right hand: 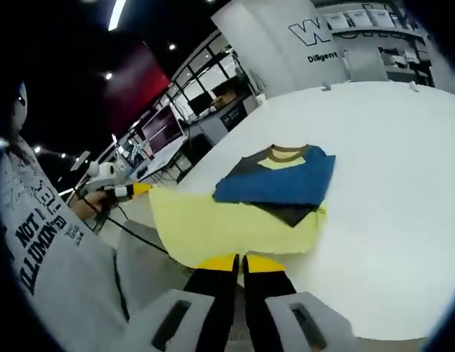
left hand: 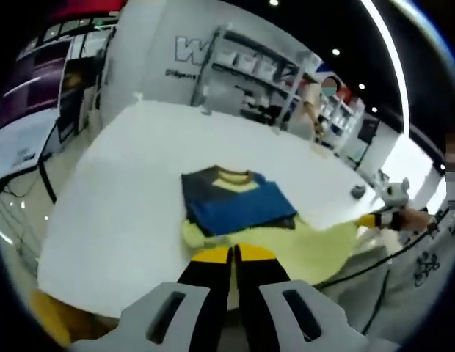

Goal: Fold the garment on the visible template until the final outline fits inside the template.

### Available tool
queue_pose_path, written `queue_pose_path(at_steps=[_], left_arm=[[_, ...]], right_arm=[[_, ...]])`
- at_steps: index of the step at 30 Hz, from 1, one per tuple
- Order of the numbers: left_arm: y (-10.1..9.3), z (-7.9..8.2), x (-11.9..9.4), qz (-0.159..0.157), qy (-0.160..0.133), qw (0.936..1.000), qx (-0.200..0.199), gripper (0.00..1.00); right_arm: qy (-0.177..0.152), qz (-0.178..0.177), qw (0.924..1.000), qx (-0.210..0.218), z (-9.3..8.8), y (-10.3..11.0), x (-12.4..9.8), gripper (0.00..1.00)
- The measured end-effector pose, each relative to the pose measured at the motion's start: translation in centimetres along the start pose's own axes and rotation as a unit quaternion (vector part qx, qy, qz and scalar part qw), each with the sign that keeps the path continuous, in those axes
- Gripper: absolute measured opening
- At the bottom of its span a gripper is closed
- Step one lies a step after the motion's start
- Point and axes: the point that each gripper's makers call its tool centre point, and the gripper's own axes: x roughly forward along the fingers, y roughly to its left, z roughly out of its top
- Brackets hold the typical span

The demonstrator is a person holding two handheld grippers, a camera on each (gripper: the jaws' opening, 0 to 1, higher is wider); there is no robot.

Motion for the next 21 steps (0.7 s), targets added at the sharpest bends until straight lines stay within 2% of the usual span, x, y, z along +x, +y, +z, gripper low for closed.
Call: queue_pose_path(at_steps=[1,2,8,9,10,12,15,18,20,21], left_arm=[[0.0,0.7,0.4,0.001,-0.004,1.0000,0.000,0.00],[0.0,1.2,0.7,-0.004,-0.010,0.9999,0.005,0.00],[1.0,3.6,2.7,-0.002,-0.027,0.9995,0.014,0.00],[0.7,4.6,3.3,-0.023,-0.044,0.9985,-0.020,0.00],[0.5,5.3,3.6,-0.038,-0.059,0.9969,-0.036,0.00],[1.3,6.8,4.7,-0.048,-0.076,0.9947,-0.049,0.00],[2.4,7.7,6.3,-0.037,-0.066,0.9971,-0.009,0.00],[3.8,9.3,8.3,-0.029,-0.064,0.9975,-0.009,0.00],[4.8,9.8,9.8,-0.019,-0.058,0.9981,-0.008,0.00],[5.1,9.8,10.8,-0.017,-0.050,0.9986,-0.005,0.00]], right_arm=[[-0.026,-0.004,0.9996,0.006,1.2,-0.3,0.1,0.00],[-0.038,-0.006,0.9991,0.019,1.8,-0.6,0.2,0.00],[-0.061,-0.017,0.9975,0.032,4.5,-2.3,1.2,0.00],[-0.067,-0.017,0.9970,0.035,5.2,-2.6,1.4,0.00],[-0.073,-0.020,0.9964,0.037,5.8,-2.8,1.6,0.00],[-0.092,-0.023,0.9945,0.044,7.2,-3.5,2.0,0.00],[-0.100,-0.024,0.9933,0.052,8.5,-4.3,2.6,0.00],[-0.109,-0.033,0.9922,0.050,10.3,-5.8,3.4,0.00],[-0.108,-0.041,0.9923,0.044,11.0,-6.9,4.3,0.00],[-0.113,-0.050,0.9908,0.056,11.4,-7.8,4.8,0.00]])
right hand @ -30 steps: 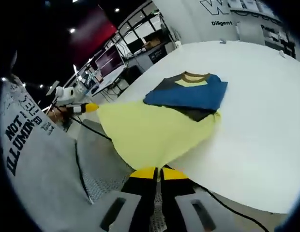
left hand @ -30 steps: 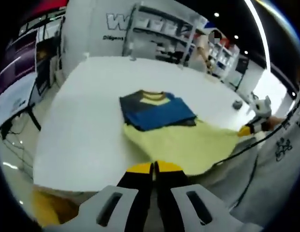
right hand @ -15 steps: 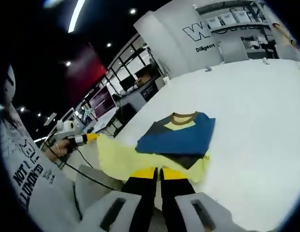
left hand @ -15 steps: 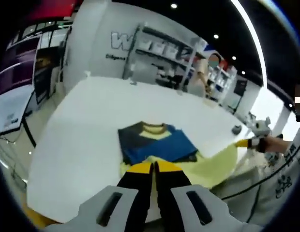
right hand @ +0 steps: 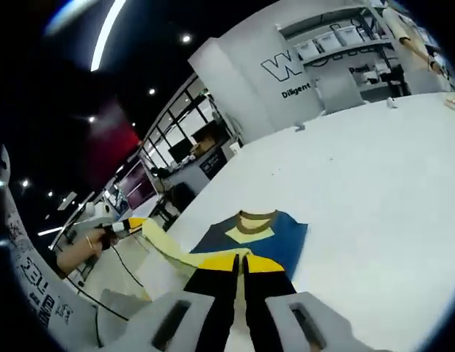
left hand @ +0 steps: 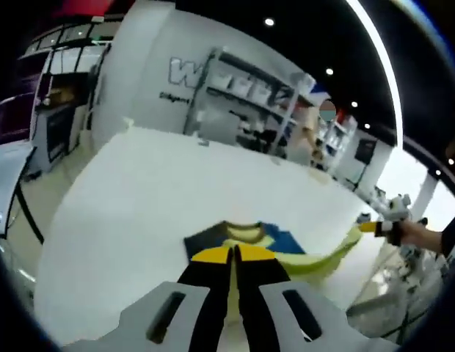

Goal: Fold the garment on the visible template until the final outline fits inside the template.

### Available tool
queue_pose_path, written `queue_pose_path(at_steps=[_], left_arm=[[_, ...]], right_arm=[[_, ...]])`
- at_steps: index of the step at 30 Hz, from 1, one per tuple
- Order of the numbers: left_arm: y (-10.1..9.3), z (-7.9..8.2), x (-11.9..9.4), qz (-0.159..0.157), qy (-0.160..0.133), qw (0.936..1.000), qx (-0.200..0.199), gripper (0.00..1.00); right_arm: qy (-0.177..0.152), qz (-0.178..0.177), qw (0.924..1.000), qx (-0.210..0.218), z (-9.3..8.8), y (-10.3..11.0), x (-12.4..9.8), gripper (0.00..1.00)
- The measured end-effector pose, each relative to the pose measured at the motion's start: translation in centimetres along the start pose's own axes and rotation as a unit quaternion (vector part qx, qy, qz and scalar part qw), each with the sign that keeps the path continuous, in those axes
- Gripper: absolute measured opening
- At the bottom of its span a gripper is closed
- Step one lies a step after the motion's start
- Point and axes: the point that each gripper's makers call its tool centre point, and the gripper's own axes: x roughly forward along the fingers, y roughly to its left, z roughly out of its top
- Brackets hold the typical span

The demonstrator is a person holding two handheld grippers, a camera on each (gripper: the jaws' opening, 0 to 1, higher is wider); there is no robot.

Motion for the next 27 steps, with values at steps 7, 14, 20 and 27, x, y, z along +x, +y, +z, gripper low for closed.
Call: queue_pose_path(at_steps=[7,14,20,27], left_arm=[[2.3,-0.4,4.8,-0.001,0.018,0.9998,0.003,0.00],[5.1,-2.2,8.7,0.022,0.049,0.9981,-0.031,0.00],[5.8,-2.8,10.2,0.020,0.058,0.9961,-0.063,0.00],[6.7,-5.0,12.7,0.017,0.089,0.9938,-0.064,0.00]], right_arm=[[0.006,-0.009,0.9999,0.008,1.1,-3.2,4.5,0.00],[0.038,-0.026,0.9987,0.023,1.2,-7.6,9.7,0.00],[0.056,-0.029,0.9962,0.060,0.8,-9.6,11.7,0.00],[0.085,-0.049,0.9919,0.081,-1.3,-12.2,12.5,0.00]])
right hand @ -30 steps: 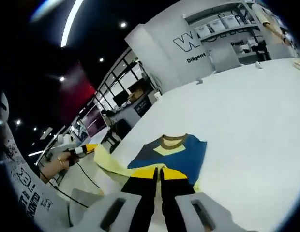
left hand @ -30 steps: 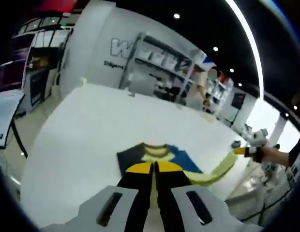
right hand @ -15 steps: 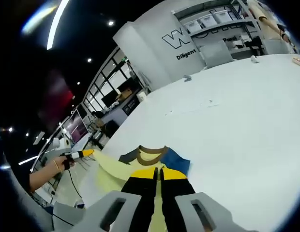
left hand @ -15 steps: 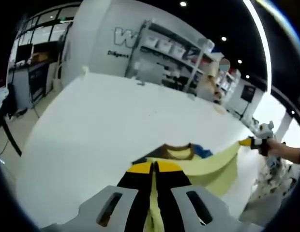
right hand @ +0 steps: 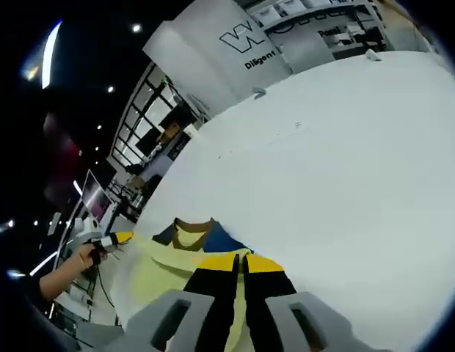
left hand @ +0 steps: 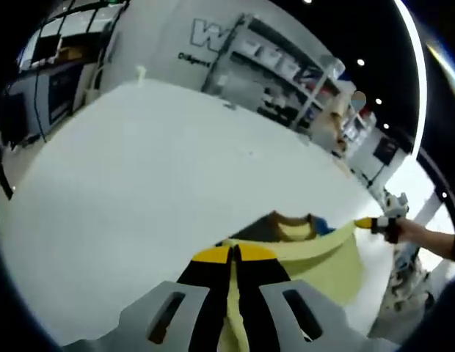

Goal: Fold the garment on the visible template until the final outline fits inside the template.

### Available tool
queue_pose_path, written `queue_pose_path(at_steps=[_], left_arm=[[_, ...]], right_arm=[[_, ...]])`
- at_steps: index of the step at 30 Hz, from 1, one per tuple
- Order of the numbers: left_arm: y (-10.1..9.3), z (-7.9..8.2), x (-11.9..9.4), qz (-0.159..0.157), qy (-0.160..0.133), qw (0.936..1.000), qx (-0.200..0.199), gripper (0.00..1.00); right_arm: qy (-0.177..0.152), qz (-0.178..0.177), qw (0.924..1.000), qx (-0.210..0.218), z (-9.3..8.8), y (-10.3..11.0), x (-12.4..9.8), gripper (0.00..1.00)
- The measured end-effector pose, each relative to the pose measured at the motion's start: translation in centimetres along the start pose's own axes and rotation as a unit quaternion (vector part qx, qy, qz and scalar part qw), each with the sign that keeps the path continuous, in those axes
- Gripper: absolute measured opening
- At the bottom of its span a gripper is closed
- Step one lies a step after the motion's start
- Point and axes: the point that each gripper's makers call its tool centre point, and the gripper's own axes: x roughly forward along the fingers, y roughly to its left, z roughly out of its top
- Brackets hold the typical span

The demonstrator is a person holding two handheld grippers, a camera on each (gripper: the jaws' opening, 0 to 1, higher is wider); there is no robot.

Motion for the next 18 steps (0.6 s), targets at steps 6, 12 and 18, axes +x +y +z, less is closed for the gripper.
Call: queue_pose_path(at_steps=[6,12,18], left_arm=[[1.1,0.1,0.5,0.015,-0.008,0.9962,0.086,0.00],[0.2,-1.1,0.1,-0.036,0.022,0.9671,0.251,0.29],[0.6,-3.5,0.7,-0.035,0.083,0.9350,0.343,0.32]], right_arm=[[0.022,-0.042,0.9960,-0.075,-1.1,-1.9,0.0,0.12],[0.032,-0.042,0.9816,-0.184,-1.0,-2.0,-0.6,0.21],[0.091,-0.067,0.9502,-0.290,-2.9,-3.0,-0.2,0.27]])
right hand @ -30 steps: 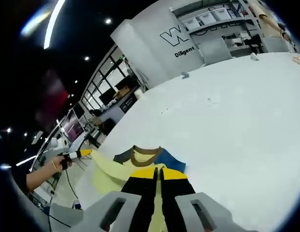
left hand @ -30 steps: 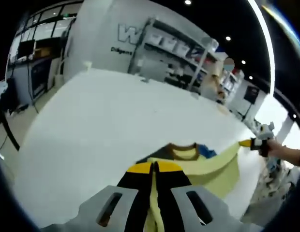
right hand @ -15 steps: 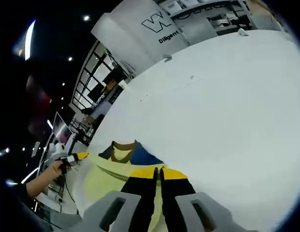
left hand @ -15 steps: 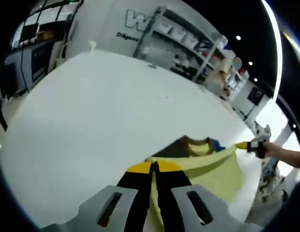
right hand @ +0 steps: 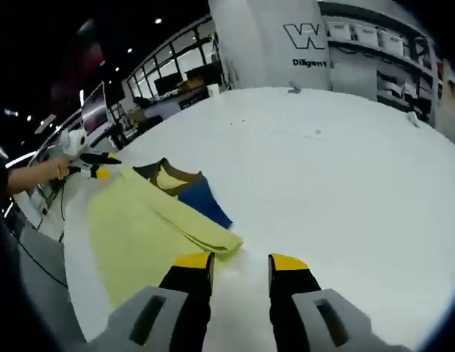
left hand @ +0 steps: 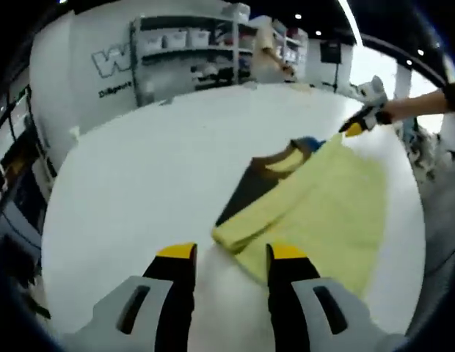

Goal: Fold the garment on the visible template until the final outline fits inside the template.

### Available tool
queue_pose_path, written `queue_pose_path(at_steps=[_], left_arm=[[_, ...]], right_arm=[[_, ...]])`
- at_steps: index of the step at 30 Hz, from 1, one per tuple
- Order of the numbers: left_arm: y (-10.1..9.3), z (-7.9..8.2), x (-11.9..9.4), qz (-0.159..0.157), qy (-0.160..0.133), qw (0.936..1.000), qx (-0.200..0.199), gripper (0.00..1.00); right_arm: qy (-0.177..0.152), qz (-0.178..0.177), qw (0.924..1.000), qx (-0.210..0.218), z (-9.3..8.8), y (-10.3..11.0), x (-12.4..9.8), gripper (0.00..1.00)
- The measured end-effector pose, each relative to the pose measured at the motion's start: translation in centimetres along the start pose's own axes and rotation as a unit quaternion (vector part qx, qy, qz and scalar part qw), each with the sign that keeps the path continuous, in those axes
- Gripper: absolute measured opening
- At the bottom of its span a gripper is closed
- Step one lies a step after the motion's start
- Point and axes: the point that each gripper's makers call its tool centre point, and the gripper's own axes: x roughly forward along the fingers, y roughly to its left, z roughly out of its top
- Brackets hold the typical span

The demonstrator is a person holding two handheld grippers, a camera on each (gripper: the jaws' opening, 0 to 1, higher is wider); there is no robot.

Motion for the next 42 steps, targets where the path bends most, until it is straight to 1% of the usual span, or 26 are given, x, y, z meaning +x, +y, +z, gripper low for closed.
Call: queue_pose_path(at_steps=[1,2,3,4,7,8,9,10,11,13,14,15,17,18,20,23,26,27,29,34,35,36,37,38,40,42], left_arm=[[0.0,-0.1,0.1,0.000,0.004,1.0000,0.009,0.30],[0.3,-0.7,0.3,0.005,0.021,0.9993,0.029,0.28],[0.5,-1.1,0.5,0.009,0.034,0.9985,0.042,0.27],[0.8,-1.2,0.8,0.013,0.039,0.9979,0.050,0.26],[1.3,-0.3,1.6,0.020,0.029,0.9989,0.031,0.20],[1.5,0.2,2.0,0.022,0.027,0.9989,0.030,0.19],[1.6,0.4,2.2,0.023,0.027,0.9989,0.030,0.19],[1.8,1.2,2.7,0.024,0.022,0.9992,0.024,0.20],[2.0,1.6,3.0,0.026,0.018,0.9993,0.018,0.20],[2.7,2.0,3.6,0.037,0.011,0.9993,-0.002,0.20],[3.9,1.9,3.8,0.066,0.017,0.9974,-0.026,0.20],[4.3,1.9,3.8,0.078,0.018,0.9962,-0.034,0.20],[4.4,2.4,3.9,0.087,0.002,0.9945,-0.059,0.20],[4.5,2.5,3.9,0.090,0.001,0.9938,-0.065,0.19],[3.9,2.5,3.5,0.080,0.002,0.9949,-0.061,0.17],[2.8,2.3,2.8,0.066,-0.004,0.9956,-0.066,0.19],[2.5,1.8,2.3,0.063,-0.010,0.9949,-0.078,0.21],[2.3,1.5,2.0,0.065,-0.010,0.9938,-0.090,0.21],[1.9,1.3,1.6,0.064,-0.014,0.9922,-0.106,0.23],[1.9,1.5,0.4,0.068,-0.026,0.9904,-0.117,0.30],[1.9,1.4,0.2,0.067,-0.027,0.9894,-0.126,0.30],[1.8,1.1,0.0,0.069,-0.021,0.9877,-0.139,0.31],[1.7,0.9,-0.3,0.070,-0.013,0.9872,-0.143,0.32],[1.4,0.8,-0.6,0.072,-0.010,0.9873,-0.141,0.32],[0.9,0.5,-1.1,0.068,-0.009,0.9874,-0.143,0.32],[0.3,0.1,-1.4,0.059,-0.008,0.9871,-0.149,0.33]], right_arm=[[0.007,0.002,1.0000,-0.006,-0.2,0.1,0.2,0.27],[0.004,0.008,1.0000,-0.003,0.3,1.0,0.2,0.26],[-0.002,0.012,0.9999,0.003,0.6,1.3,0.3,0.25],[-0.003,0.013,0.9999,0.007,0.6,1.1,0.4,0.24],[-0.004,0.015,0.9998,0.011,0.7,1.3,0.6,0.23],[-0.004,0.019,0.9998,0.011,1.0,2.1,0.9,0.22],[-0.004,0.020,0.9997,0.012,1.1,2.2,1.0,0.22],[-0.009,0.023,0.9995,0.019,1.4,2.4,1.2,0.21],[-0.018,0.030,0.9987,0.037,1.9,2.1,1.5,0.21],[-0.032,0.034,0.9959,0.078,2.2,2.5,1.4,0.20],[-0.045,0.031,0.9925,0.110,2.7,1.5,1.5,0.21],[-0.063,0.029,0.9891,0.130,3.3,0.9,1.5,0.21],[-0.073,0.024,0.9808,0.179,3.5,0.5,1.5,0.22],[-0.075,0.024,0.9788,0.189,3.5,0.5,1.4,0.21],[-0.080,0.026,0.9786,0.188,3.7,-0.2,1.3,0.21],[-0.072,0.023,0.9800,0.184,3.1,-0.5,0.8,0.21],[-0.070,0.026,0.9807,0.181,2.8,-0.1,0.5,0.21],[-0.067,0.027,0.9813,0.178,2.8,-0.4,0.7,0.21],[-0.064,0.026,0.9823,0.174,2.4,-0.1,0.4,0.21],[-0.068,0.029,0.9829,0.169,2.0,0.4,-0.4,0.21],[-0.070,0.039,0.9811,0.176,2.0,0.8,-0.7,0.21],[-0.071,0.046,0.9792,0.185,2.0,1.4,-1.0,0.20],[-0.072,0.055,0.9771,0.192,2.0,1.9,-1.2,0.19],[-0.072,0.057,0.9771,0.192,1.9,2.0,-1.2,0.18],[-0.067,0.060,0.9799,0.178,1.7,2.8,-1.4,0.18],[-0.052,0.067,0.9829,0.163,1.0,3.8,-1.5,0.18]])
